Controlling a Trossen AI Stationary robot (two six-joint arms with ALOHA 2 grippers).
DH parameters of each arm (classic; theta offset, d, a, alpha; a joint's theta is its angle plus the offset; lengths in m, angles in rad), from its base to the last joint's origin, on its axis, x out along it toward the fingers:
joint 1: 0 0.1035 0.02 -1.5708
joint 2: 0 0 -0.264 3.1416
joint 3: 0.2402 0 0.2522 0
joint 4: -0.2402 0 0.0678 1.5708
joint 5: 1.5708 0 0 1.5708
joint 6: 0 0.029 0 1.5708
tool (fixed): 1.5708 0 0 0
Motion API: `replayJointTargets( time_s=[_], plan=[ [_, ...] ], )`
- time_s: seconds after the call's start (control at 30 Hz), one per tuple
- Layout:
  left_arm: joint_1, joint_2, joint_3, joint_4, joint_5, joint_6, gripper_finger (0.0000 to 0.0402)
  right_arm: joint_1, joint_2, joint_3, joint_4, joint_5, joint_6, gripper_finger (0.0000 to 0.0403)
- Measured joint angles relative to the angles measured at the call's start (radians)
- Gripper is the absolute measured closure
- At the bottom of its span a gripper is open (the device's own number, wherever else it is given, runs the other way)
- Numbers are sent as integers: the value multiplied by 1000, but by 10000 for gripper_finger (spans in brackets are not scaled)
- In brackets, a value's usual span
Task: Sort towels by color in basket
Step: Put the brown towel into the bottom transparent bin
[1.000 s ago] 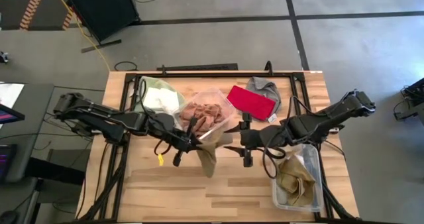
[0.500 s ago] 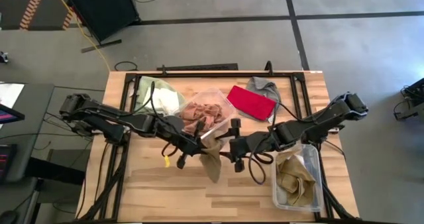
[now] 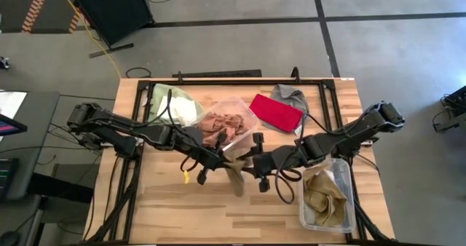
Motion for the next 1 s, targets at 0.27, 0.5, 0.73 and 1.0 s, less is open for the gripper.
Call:
replayJointTargets(
  time_s=[0.27, 0.5, 0.73, 1.0],
  plan=[
    [0, 0, 0, -2, -66, -2, 371, 17, 0, 0, -4, 7, -24, 379],
    [0, 0, 0, -51, -97, 1, 299, 95, -45, 1, -128, 91, 30, 380],
    [-1, -1, -1, -115, -120, -23, 209, 250, -171, 1, -394, 214, 246, 380],
    [-1, -2, -1, -231, -120, -99, 180, 492, -330, 1, -752, 270, 660, 380]
  ],
)
